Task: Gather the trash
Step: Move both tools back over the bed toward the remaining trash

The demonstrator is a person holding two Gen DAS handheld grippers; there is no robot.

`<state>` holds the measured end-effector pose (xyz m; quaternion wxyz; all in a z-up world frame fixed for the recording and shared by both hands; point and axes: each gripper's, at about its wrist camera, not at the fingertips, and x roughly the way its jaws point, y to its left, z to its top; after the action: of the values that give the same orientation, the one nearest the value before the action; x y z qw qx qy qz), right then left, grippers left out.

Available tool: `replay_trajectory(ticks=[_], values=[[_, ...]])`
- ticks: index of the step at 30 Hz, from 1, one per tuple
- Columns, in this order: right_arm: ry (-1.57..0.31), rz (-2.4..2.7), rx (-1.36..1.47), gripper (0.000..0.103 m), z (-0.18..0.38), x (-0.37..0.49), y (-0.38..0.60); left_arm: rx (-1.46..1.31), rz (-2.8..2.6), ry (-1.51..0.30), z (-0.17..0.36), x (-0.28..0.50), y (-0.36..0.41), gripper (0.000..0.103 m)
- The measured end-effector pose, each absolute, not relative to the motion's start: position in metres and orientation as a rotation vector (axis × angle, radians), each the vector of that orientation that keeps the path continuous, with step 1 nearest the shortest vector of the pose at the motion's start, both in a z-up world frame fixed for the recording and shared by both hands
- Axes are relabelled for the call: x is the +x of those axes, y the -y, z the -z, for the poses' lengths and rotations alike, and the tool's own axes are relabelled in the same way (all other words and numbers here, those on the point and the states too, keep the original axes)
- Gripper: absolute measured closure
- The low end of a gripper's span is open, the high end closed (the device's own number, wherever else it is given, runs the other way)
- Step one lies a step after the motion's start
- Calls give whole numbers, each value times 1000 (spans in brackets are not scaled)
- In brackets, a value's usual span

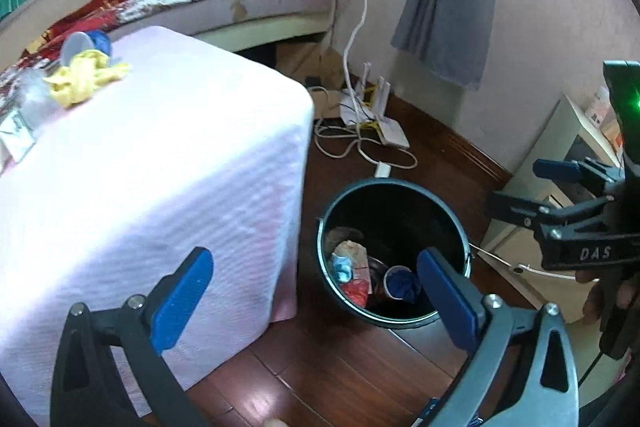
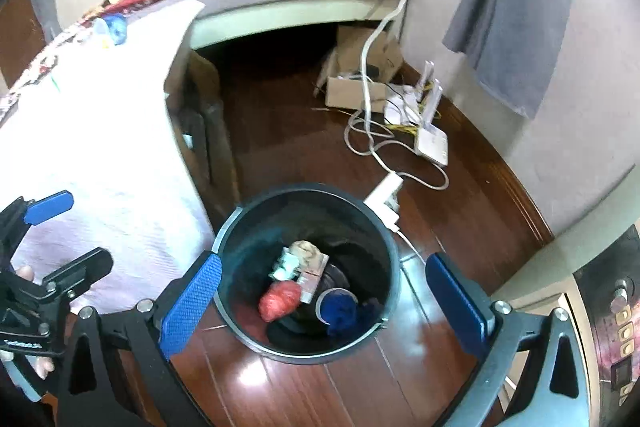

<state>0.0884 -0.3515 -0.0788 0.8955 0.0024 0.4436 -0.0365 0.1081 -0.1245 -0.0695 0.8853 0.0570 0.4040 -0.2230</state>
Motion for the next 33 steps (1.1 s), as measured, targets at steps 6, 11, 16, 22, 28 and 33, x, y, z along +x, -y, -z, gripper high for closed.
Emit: replay_trajectory(ticks=[6,11,16,22,28,33], values=[[-900,39,-14,0,65,81,326,93,421,-788,51,99,103,1],[-853,12,-21,0,46,85,307,99,318,-701,30,95,79,1],[-810,-21,-26,0,30,93,284,106,237,-686,16,100,53,1],[-768,-92,-40,0,16,107,242,90,173,-663,4,100,22,1],[-739,-147,-73,0,8,118,200,56,97,-645,-2,96,-13,1],[-717,-182,-77,0,1,123,178,19,67,-640,-2,93,-39,1]])
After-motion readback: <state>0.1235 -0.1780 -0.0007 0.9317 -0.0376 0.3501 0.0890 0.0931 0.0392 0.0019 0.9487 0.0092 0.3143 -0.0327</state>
